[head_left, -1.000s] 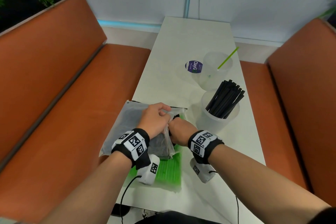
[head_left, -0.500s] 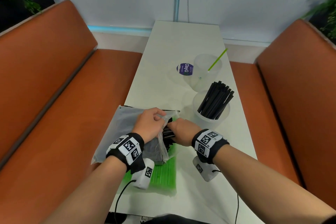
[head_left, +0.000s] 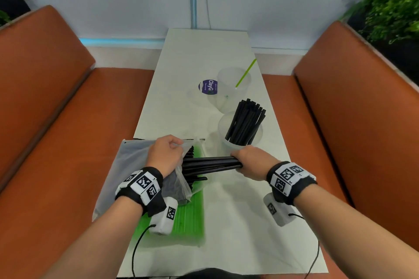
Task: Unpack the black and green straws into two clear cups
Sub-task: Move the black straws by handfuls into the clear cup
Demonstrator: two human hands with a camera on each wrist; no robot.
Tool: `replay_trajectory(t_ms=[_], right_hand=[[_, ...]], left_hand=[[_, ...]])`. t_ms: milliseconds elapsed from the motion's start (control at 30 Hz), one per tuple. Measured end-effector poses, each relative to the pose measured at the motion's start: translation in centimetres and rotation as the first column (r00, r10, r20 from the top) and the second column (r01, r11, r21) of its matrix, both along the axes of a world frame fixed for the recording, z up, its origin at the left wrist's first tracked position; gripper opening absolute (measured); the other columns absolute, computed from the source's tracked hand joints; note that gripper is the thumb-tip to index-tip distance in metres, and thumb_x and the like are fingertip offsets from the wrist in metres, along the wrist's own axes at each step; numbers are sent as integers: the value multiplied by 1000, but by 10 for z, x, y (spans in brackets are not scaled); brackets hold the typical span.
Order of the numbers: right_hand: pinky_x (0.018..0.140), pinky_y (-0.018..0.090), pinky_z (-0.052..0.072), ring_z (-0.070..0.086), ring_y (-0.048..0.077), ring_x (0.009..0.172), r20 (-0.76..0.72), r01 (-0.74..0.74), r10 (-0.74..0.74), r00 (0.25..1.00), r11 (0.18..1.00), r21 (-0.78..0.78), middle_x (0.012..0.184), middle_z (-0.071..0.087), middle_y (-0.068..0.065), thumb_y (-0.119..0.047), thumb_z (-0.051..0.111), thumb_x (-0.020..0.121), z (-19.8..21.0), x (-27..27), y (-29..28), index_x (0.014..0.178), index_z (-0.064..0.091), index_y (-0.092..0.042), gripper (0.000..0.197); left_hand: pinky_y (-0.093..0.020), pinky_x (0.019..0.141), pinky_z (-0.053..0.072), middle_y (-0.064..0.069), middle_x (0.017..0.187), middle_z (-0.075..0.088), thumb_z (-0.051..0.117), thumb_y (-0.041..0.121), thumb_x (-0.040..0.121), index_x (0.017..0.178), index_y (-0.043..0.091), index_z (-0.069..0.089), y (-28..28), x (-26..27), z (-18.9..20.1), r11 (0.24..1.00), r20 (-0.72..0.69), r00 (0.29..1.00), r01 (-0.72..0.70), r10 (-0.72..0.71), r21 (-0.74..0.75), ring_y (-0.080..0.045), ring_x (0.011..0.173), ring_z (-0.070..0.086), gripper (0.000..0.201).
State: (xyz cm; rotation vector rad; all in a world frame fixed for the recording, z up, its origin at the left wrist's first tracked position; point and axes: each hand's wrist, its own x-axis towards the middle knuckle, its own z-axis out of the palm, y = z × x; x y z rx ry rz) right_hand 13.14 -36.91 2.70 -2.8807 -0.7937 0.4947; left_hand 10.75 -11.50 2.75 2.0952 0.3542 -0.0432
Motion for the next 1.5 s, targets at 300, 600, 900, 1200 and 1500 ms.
replay_trajectory(t_ms=[300,600,900,1200,1500], right_hand=[[57,22,40,58,13,72,-142,203,-192,971,977,69,74,58,-8,-18,60,84,2,-9,-58,77,53,-29,15],[55,17,48,59,4,58,-252,303,-231,940,903,303,64,65,-7,-13,70,73,9,-16,-41,69,59,-29,20],[49,14,43,59,4,53,-262,243,-178,949,939,243,64,66,-4,-10,66,73,21,-15,-20,80,60,-21,15],[57,21,47,63,10,61,-217,252,-172,961,868,428,67,68,-2,-13,74,68,30,-10,27,74,63,-17,13],[91,47,53,63,32,84,-678,664,-7,735,-199,721,86,63,19,7,66,84,70,0,23,100,59,0,19]], left_hand=[[-21,55,41,1,85,70,45,7,90,93,22,73,2,8,-1,994,-29,999,-28,31,105,-15,70,62,32],[-29,89,49,3,113,72,36,43,104,112,23,71,-33,10,35,848,89,992,-25,85,-530,-10,103,67,41],[-46,101,50,-8,98,75,51,16,95,90,11,76,-36,14,45,892,70,993,-52,93,-449,-28,102,68,26],[-44,94,51,7,91,75,43,46,90,86,25,74,-86,-2,60,958,183,980,129,-83,-256,-18,91,69,38],[-42,102,49,-4,137,56,77,42,74,150,30,35,-70,3,51,886,95,942,334,-321,-323,-16,115,62,87]])
